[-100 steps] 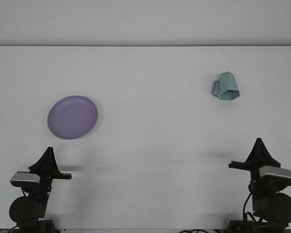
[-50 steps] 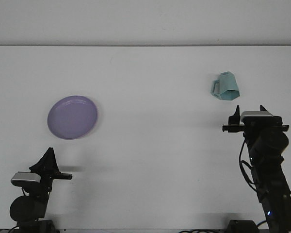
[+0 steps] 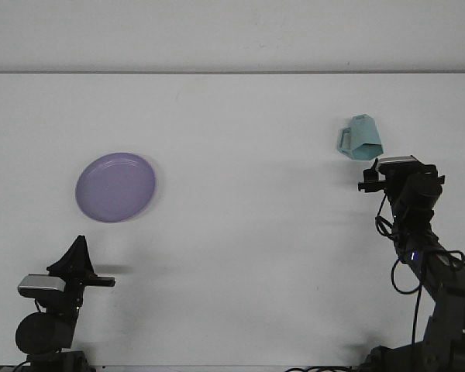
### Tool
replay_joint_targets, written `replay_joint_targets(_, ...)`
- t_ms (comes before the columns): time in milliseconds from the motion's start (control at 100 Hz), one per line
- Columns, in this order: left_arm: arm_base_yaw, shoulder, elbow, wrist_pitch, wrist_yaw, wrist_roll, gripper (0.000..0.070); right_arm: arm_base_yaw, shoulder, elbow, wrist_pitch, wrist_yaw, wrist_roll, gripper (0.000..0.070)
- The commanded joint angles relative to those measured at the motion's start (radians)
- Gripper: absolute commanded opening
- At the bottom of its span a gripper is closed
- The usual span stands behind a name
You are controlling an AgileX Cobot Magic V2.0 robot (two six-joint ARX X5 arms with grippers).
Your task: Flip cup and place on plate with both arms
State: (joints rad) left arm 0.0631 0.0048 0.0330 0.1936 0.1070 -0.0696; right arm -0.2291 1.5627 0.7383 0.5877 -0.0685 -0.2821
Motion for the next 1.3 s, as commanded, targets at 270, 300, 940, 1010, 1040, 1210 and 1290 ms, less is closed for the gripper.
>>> replay_joint_targets(270, 0.001, -0.002, -0.019, 0.009, -0.002, -0.002, 0.0012, -0.037, 0.357, 0.145, 0.227, -0.042, -0.092, 0.0538)
replay_joint_targets(300, 0.001, -0.002, -0.019, 0.009, -0.002, -0.002, 0.0012, -0.038, 0.379, 0.169, 0.227, -0.049, -0.092, 0.0538)
replay_joint_targets(940, 0.001, -0.002, -0.019, -0.06, -0.002, 0.002, 0.0012, -0.04, 0.619, 0.558, 0.063, -0.206, -0.173, 0.0213)
replay_joint_targets(1010, 0.001, -0.002, -0.019, -0.06, -0.002, 0.002, 0.0012, -0.04, 0.619, 0.558, 0.059, -0.206, -0.173, 0.01)
replay_joint_targets(1040, 0.001, -0.002, -0.019, -0.06, -0.002, 0.002, 0.0012, -0.04, 0.619, 0.558, 0.053, -0.21, -0.172, 0.0052)
replay_joint_targets(1210, 0.001, -0.002, -0.019, -0.058, -0.002, 0.002, 0.0012, -0.04, 0.618, 0.558, 0.048, -0.224, -0.162, 0.0009)
replay_joint_targets(1290, 0.001, -0.002, -0.019, -0.058, -0.002, 0.002, 0.0012, -0.038, 0.609, 0.558, 0.04, -0.223, -0.138, 0.0009)
